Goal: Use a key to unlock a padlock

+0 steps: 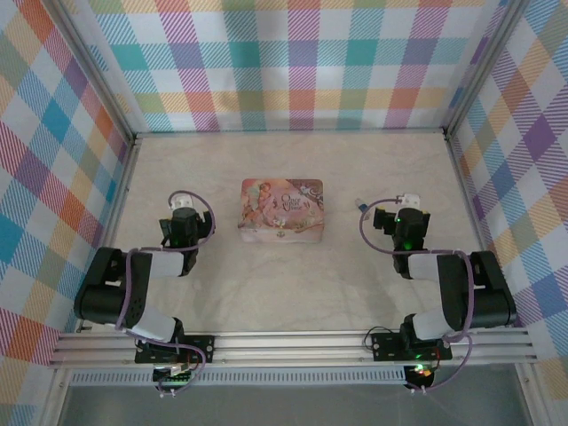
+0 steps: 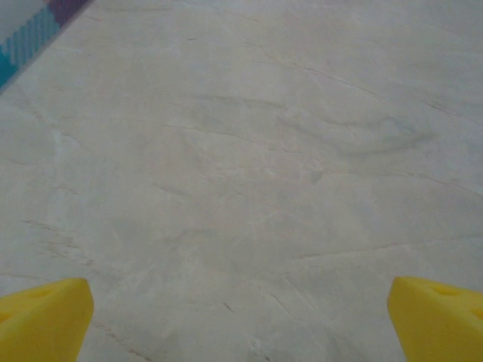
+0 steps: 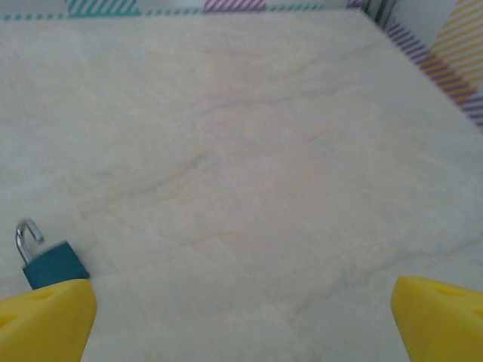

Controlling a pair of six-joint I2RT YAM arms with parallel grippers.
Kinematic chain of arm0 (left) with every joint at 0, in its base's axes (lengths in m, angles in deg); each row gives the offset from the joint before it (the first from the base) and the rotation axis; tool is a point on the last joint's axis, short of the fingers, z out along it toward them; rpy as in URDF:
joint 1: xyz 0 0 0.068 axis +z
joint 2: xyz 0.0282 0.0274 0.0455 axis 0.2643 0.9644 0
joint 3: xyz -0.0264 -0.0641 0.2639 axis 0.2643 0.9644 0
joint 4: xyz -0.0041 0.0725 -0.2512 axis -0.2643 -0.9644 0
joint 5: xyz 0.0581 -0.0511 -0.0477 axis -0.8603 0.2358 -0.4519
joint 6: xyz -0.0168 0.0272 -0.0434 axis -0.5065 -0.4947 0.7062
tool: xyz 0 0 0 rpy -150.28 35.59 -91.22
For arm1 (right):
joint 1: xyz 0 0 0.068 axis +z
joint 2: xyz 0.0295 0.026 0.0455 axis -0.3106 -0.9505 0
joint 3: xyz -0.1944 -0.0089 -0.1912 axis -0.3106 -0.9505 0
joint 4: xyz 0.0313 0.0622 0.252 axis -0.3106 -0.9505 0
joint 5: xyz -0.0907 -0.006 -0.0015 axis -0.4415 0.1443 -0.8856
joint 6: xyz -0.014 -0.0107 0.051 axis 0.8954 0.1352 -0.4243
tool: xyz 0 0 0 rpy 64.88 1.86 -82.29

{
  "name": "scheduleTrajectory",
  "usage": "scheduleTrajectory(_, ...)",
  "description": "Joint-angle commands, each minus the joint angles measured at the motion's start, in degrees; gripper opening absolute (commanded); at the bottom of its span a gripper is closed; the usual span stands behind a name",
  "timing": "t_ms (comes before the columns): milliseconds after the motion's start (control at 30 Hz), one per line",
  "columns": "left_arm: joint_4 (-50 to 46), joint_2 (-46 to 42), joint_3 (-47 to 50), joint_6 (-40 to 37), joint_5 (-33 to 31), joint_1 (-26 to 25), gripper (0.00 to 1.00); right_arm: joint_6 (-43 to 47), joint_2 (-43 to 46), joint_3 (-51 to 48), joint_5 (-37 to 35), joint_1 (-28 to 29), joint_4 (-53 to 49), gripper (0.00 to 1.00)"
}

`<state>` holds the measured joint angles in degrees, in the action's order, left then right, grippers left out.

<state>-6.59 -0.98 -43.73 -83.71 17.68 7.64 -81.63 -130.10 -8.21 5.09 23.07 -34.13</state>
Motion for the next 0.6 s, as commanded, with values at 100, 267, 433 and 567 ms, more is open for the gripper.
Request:
scheduleTrajectory(100, 7.5, 2.0, -0.49, -1.2, 6.08, 2.18, 1.0, -0.26, -4.92, 2.47, 9.74, -2.64, 8.08, 1.0)
scheduleTrajectory(267, 9.1, 2.46, -0.13, -1.54, 5.24, 1.84, 1.0, 0.28, -4.24, 2.92, 10.13, -2.17, 6.24, 1.0)
scheduleTrajectory(433, 8.82, 2.39, -0.17, -1.44, 5.22, 1.88, 1.0, -0.24, -4.35, 3.83, 12.84, -3.47, 4.24, 1.0)
scheduleTrajectory(567, 8.88, 2.36, -0.17, -1.48, 5.22, 1.87, 1.0, -0.14, -4.12, 3.46, 12.72, -3.39, 4.81, 1.0)
